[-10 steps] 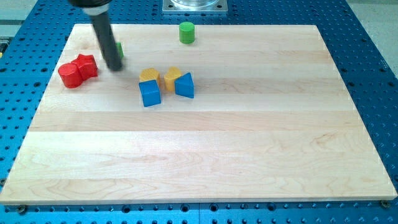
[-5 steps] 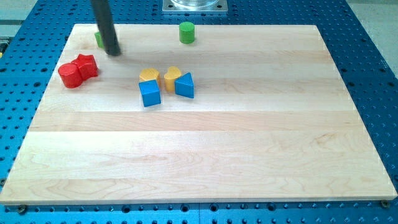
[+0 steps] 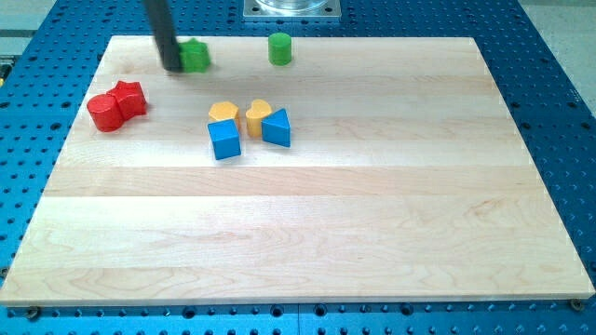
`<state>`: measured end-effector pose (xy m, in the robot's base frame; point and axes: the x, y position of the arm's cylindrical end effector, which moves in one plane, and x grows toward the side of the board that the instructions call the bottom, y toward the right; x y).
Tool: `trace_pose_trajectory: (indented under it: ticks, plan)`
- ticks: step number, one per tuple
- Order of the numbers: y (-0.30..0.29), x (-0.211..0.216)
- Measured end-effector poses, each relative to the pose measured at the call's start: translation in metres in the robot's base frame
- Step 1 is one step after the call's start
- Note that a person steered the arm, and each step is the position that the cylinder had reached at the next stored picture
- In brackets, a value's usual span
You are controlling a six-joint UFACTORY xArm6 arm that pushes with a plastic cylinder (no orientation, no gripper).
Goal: Move the green star to the left of the green circle
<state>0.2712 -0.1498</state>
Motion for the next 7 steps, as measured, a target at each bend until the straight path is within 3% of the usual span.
trace_pose_trajectory:
  ticks: [1, 4, 5, 6, 7]
  plan:
    - [0.05, 0.012]
    - [0.007, 0.009]
    - [0.047, -0.018]
    - [0.055, -0.019]
    - [0.048, 0.03]
